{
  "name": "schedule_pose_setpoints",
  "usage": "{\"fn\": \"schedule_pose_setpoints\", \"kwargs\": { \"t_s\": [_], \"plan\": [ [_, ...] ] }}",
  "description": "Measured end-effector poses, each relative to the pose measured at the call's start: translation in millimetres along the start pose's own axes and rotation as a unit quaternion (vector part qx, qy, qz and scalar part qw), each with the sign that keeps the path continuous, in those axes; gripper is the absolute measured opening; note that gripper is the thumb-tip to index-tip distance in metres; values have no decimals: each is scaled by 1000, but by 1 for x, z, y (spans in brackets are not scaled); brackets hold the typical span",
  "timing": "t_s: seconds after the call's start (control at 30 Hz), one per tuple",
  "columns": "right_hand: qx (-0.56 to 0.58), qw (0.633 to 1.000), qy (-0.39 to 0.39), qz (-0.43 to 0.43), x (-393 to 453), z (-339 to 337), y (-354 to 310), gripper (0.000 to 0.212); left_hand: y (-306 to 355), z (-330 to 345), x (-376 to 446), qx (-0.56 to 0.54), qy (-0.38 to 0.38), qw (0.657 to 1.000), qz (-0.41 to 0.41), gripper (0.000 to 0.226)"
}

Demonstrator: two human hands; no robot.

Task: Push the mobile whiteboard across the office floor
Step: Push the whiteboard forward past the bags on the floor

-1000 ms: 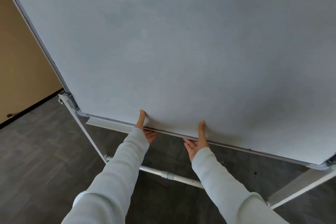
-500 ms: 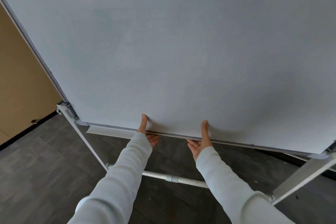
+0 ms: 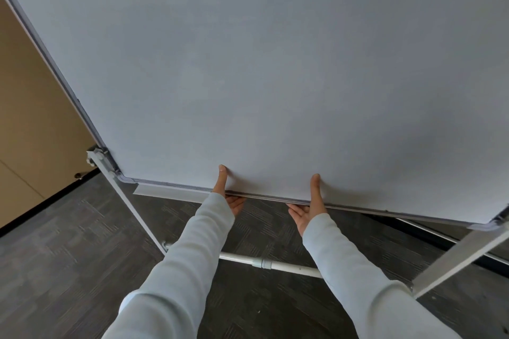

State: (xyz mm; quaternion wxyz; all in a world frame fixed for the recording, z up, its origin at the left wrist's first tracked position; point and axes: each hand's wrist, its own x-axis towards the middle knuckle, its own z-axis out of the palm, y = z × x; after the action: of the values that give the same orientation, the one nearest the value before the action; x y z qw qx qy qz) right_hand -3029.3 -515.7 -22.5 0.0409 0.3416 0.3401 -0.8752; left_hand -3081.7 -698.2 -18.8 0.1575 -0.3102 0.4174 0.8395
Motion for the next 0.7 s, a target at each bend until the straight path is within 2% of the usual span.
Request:
{"fn": "schedule_pose_setpoints", "kwargs": {
  "t_s": [0.3,0.43,0.7],
  "plan": [
    [-34,999,-24,15,47,101,56,105,91,-55,44,-43,26,998,22,112],
    [-36,998,-44,26,68,146,79,108,133,-81,67,-53,48,997,34,122],
    [-58,993,-79,69,104,243,134,114,217,-138,102,-92,88,989,73,121]
  ]
}}
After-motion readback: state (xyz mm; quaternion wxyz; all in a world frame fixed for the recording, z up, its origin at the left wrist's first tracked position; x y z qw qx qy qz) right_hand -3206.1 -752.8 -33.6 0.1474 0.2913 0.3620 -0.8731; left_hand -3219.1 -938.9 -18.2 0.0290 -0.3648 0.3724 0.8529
